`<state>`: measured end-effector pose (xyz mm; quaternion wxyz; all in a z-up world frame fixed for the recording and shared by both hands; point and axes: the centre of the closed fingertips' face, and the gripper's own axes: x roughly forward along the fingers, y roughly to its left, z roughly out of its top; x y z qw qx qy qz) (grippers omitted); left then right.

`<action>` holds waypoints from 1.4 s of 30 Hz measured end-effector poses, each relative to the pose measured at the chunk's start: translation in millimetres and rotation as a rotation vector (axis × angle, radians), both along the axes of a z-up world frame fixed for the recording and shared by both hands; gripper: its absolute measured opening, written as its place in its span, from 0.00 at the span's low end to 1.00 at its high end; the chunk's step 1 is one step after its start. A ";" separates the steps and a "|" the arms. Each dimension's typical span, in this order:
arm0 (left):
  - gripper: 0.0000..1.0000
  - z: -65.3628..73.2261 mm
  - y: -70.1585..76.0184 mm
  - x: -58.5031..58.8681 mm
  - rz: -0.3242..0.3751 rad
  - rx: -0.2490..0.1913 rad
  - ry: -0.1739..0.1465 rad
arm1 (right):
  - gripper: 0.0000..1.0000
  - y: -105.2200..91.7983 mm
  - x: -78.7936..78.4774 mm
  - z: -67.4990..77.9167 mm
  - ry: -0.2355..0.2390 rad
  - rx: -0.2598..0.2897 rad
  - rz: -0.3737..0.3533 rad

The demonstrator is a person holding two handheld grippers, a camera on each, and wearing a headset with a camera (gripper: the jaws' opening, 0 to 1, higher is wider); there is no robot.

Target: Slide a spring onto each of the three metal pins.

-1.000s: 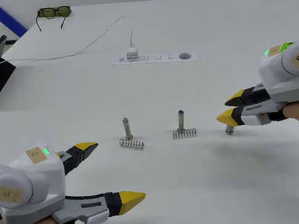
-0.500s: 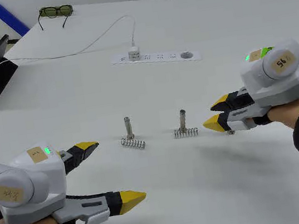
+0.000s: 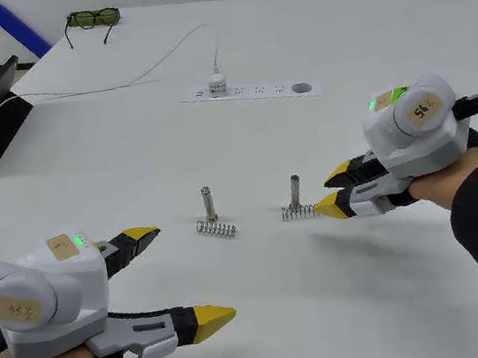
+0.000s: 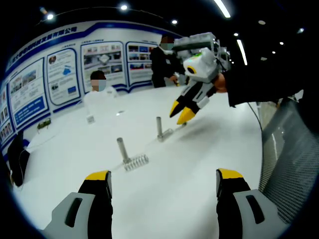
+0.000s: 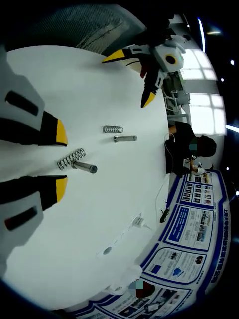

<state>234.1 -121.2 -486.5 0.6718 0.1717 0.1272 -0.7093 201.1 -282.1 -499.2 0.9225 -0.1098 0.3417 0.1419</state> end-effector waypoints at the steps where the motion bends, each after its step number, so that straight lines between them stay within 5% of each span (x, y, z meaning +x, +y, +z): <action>1: 0.88 -0.2 0.1 0.2 0.000 0.000 0.000 | 0.24 0.5 0.3 -0.7 0.002 0.001 0.002; 27: 0.87 -4.2 2.3 2.5 0.004 0.010 0.005 | 0.22 1.4 13.3 -31.3 0.068 -0.025 0.036; 42: 0.87 -6.5 2.8 2.2 0.011 0.014 0.011 | 0.18 1.1 6.0 -41.6 0.095 -0.022 0.035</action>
